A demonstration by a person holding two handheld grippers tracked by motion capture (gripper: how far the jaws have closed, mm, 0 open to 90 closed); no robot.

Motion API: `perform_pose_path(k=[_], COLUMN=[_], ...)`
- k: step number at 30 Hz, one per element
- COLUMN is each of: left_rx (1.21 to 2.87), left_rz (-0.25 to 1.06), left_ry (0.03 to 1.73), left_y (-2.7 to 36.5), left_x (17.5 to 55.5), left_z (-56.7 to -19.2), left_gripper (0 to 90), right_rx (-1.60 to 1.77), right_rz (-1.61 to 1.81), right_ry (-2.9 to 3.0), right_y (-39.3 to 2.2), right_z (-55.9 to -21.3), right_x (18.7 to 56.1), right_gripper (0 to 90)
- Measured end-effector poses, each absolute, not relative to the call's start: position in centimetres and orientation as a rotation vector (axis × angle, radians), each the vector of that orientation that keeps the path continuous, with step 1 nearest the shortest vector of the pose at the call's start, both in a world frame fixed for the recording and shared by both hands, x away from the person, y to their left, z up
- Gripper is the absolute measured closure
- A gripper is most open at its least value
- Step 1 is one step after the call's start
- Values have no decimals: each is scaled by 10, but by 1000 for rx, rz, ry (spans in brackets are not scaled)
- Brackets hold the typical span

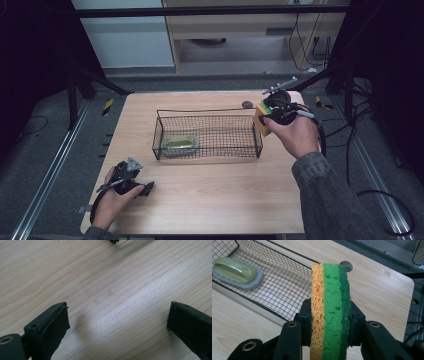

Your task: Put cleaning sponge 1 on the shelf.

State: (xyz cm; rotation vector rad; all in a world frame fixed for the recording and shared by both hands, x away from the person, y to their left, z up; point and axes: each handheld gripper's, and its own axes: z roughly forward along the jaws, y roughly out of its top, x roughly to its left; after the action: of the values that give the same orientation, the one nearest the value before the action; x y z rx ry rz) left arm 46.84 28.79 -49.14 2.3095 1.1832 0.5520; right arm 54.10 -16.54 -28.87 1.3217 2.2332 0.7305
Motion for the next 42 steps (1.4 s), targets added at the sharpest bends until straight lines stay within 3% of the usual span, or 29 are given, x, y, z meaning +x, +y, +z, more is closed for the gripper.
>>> perform_pose_path(k=[42], left_rx=[2304], left_rz=[538], left_ry=[1184], left_y=[288], left_x=[468], left_z=[-492], left_gripper=[22], right_rx=[1338], right_rz=[692], right_ry=[2242], right_y=[-134], right_z=[-309], right_x=[569], right_gripper=[642])
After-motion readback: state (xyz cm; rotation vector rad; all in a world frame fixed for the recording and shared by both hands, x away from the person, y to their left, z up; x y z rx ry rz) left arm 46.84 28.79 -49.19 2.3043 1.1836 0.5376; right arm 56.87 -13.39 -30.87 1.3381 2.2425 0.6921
